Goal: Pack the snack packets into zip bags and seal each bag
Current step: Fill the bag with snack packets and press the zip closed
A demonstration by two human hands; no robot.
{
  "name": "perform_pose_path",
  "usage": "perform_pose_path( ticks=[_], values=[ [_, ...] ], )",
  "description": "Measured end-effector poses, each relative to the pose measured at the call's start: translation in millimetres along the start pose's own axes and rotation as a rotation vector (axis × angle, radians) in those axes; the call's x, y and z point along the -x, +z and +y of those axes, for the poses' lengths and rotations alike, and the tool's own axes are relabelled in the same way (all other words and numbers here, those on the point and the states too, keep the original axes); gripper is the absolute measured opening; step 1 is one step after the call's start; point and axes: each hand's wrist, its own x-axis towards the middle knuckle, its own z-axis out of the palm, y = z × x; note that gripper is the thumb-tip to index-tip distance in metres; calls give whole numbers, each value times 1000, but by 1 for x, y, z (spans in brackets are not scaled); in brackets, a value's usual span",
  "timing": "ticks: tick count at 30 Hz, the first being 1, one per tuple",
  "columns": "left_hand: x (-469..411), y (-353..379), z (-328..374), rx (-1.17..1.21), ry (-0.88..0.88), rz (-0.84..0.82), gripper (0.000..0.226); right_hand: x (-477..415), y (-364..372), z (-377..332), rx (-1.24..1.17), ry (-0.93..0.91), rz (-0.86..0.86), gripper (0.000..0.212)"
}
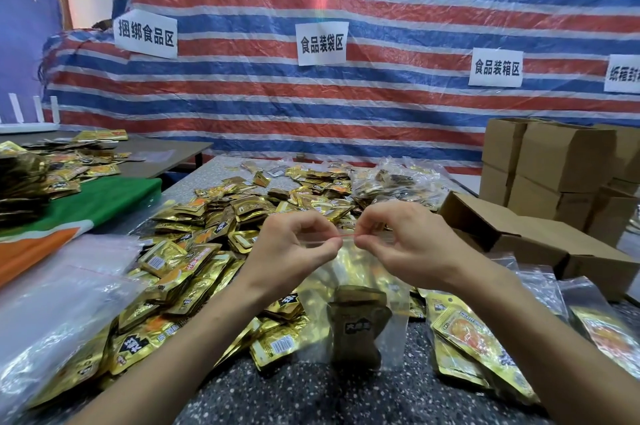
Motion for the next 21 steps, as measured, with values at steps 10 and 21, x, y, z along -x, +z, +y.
perform_pose_path(
  ticks=[10, 21],
  values=[
    [0, -1, -2, -28, -17, 21, 18, 9, -9, 16, -91, 11, -32, 19],
    [0, -2, -3, 35, -84, 26, 11, 23, -12, 35, -221, 34, 56, 4]
  ],
)
